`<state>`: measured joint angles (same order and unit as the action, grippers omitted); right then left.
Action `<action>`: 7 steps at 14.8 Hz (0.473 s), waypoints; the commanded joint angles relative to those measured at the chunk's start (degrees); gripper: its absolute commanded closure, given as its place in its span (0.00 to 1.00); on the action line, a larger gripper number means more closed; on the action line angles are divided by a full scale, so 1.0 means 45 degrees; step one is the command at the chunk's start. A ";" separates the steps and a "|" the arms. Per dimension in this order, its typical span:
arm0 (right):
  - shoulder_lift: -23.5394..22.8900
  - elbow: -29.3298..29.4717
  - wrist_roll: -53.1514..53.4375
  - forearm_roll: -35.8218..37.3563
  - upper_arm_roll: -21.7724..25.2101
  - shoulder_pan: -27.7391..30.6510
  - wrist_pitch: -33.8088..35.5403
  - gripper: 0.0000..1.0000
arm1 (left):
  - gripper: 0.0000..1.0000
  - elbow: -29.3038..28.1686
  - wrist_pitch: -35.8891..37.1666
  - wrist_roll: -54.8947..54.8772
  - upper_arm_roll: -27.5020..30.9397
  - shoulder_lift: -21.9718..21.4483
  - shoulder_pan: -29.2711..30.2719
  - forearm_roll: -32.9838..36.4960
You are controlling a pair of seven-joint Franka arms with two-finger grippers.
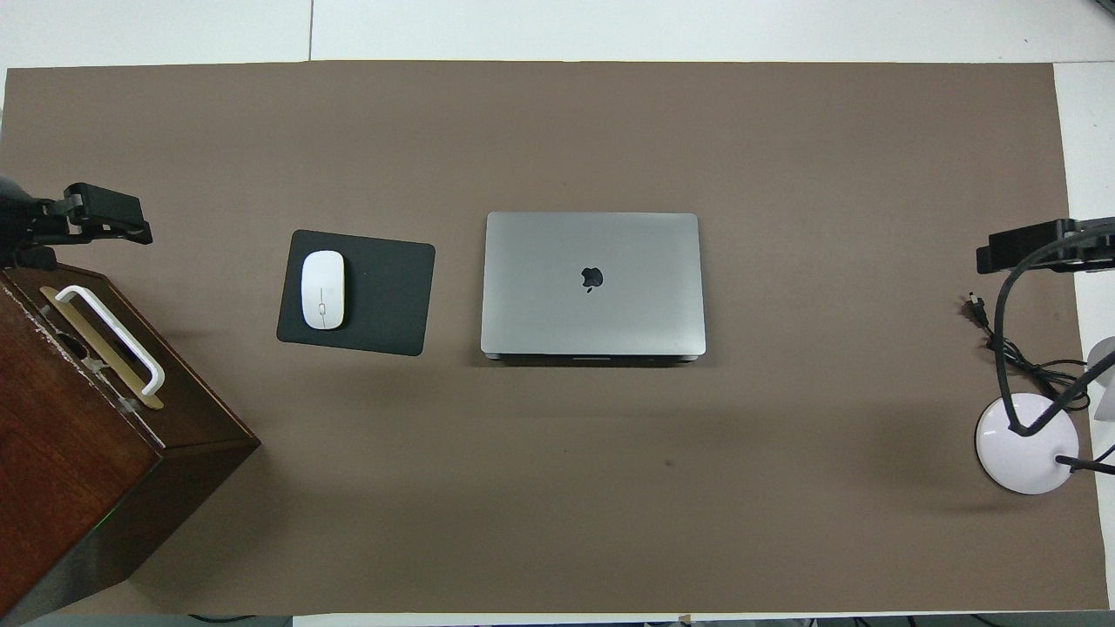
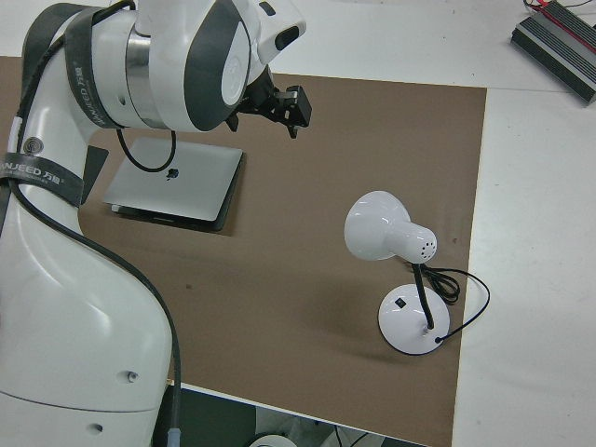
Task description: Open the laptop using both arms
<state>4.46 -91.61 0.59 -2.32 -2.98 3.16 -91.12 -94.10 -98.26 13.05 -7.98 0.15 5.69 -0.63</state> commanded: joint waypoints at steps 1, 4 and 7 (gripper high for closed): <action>0.0317 -0.0365 -0.0269 -0.0150 0.0193 -0.0135 -0.0044 0.00 | 0.00 0.0168 -0.0097 -0.0185 -0.0102 0.0122 0.0142 0.0179; 0.0317 -0.0365 -0.0269 -0.0150 0.0174 -0.0135 -0.0044 0.00 | 0.00 0.0090 -0.0330 -0.0282 -0.0102 0.0083 0.0142 0.0179; 0.0317 -0.0365 -0.0269 -0.0150 0.0174 -0.0135 -0.0064 0.00 | 0.00 0.0031 -0.0449 -0.0165 -0.0122 0.0083 0.0122 0.0139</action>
<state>4.47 -91.61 0.59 -2.32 -2.97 3.10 -91.12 -94.10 -99.42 12.83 -8.00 0.22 5.69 -0.63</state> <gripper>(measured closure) 0.000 0.000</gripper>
